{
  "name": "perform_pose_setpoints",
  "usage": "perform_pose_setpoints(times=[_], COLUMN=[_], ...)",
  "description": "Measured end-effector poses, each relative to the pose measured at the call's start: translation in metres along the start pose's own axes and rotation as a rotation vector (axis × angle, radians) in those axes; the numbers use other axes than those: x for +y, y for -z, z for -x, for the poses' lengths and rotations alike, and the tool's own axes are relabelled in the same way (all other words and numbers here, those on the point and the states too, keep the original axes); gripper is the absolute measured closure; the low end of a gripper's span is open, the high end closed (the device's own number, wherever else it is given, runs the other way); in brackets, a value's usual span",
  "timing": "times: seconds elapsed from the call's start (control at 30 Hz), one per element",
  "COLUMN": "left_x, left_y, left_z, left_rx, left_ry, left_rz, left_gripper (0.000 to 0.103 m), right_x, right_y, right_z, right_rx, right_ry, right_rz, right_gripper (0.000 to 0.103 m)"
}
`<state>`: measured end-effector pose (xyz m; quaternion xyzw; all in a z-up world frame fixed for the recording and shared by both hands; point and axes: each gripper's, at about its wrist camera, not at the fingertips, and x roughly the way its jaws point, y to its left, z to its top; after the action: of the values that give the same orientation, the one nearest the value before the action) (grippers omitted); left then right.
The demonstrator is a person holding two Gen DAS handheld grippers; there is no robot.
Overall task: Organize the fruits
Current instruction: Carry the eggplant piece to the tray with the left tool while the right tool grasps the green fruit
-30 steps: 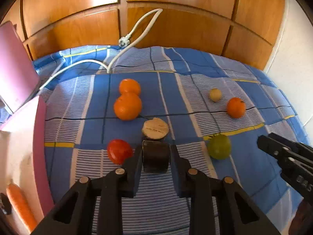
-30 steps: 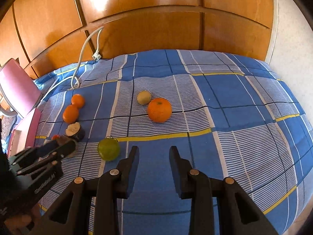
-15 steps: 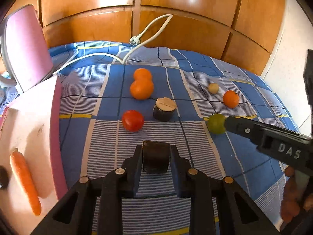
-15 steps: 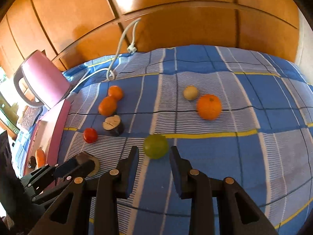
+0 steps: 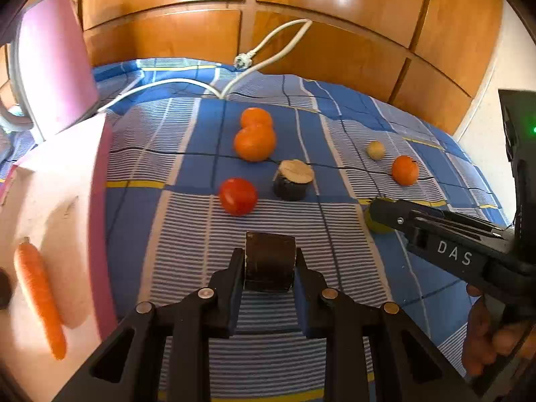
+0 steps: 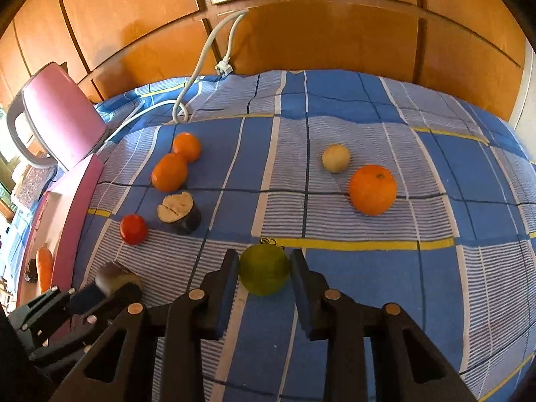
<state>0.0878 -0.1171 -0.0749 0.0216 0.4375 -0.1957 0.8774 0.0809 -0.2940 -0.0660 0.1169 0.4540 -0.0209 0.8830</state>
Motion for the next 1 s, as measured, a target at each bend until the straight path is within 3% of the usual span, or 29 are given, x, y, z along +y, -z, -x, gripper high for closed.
perform_pose_setpoints(times=[0.67,1.0], left_x=[0.031,0.064], left_y=[0.006,0.017], left_z=[0.085,0.105], left_rx=[-0.122,-0.141], left_ry=[-0.072,-0.129], left_rz=[0.066,0.139], left_gripper=[0.076,0.076], right_x=[0.016,0.044], right_y=[0.003,0.017], right_z=[0.004,0.021], right_rx=[0.014,0.006], right_ry=[0.081,0.034], right_rz=[0.008,0.057], right_gripper=[0.071,0.071])
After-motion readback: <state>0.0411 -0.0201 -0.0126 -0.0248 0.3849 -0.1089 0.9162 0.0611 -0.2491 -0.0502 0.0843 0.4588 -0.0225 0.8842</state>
